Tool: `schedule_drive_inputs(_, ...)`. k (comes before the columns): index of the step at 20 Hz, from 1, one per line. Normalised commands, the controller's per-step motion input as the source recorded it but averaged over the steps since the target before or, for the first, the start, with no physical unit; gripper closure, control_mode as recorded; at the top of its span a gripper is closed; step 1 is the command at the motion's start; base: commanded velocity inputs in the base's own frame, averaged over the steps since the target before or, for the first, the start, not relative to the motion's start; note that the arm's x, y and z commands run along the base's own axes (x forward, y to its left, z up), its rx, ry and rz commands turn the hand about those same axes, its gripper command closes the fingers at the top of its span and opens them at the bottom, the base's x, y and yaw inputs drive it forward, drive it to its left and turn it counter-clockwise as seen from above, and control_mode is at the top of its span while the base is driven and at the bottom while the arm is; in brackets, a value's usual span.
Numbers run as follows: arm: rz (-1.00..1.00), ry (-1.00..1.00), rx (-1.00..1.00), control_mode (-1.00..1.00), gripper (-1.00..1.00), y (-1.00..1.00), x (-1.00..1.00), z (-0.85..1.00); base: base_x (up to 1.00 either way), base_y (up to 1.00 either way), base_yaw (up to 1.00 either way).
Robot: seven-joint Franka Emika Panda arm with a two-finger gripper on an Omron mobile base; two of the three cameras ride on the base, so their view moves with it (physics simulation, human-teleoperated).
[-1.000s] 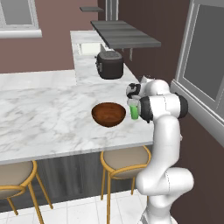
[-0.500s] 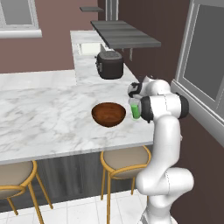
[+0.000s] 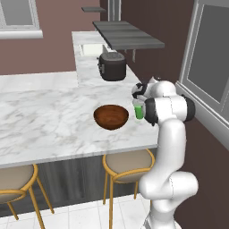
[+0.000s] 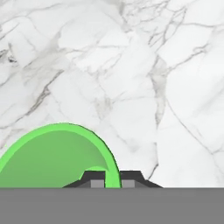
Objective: Place the cup inside the bowl on the dining table and move the bowl to any counter.
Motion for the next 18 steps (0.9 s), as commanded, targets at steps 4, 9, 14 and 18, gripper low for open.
schedule_drive_inputs(4, 0.0, -0.05, 0.03, -1.0, 1.0, 0.0, -0.13, 0.22, 0.0, 0.0, 0.0)
schedule_drive_inputs(9, 0.0, 0.0, 0.0, -1.0, 1.0, 0.0, -0.12, 0.22, 0.0, 0.0, 0.0)
schedule_drive_inputs(14, 0.0, 0.0, 0.0, -1.0, 1.0, 0.0, -0.1, 0.24, 0.0, 0.0, 0.0)
schedule_drive_inputs(18, 0.0, 0.0, 0.0, -1.0, 1.0, 0.0, -0.01, 0.26, 0.0, 0.0, 0.0)
